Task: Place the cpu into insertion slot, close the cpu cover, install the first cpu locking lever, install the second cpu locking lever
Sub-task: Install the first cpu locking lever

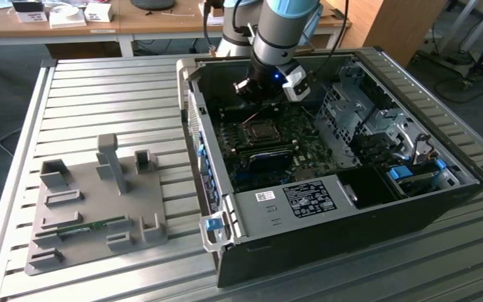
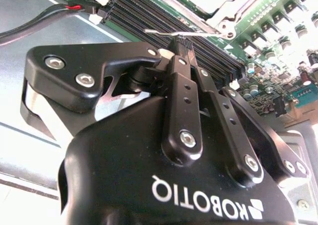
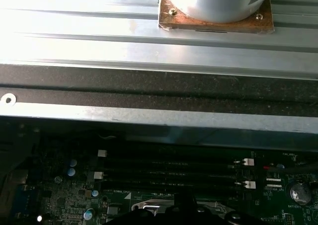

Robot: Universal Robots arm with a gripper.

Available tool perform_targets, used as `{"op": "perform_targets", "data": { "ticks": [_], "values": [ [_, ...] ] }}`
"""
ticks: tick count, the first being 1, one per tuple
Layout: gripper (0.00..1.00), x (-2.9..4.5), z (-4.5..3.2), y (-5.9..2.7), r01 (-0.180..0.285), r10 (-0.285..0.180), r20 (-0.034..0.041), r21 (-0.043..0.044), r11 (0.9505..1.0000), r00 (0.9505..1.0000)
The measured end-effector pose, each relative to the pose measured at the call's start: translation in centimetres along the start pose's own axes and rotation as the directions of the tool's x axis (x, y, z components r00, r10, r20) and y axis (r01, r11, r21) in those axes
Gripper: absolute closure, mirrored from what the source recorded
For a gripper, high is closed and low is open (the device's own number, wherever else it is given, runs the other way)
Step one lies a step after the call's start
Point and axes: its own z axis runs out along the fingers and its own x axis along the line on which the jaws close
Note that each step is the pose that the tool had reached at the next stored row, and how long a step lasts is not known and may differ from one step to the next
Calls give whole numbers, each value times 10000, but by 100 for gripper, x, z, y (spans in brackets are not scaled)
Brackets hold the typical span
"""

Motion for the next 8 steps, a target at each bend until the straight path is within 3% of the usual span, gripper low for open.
{"op": "perform_targets", "data": {
  "ticks": [8],
  "values": [
    [89,2,28,-8,-3,3,3,-49,10000,10000]
  ]
}}
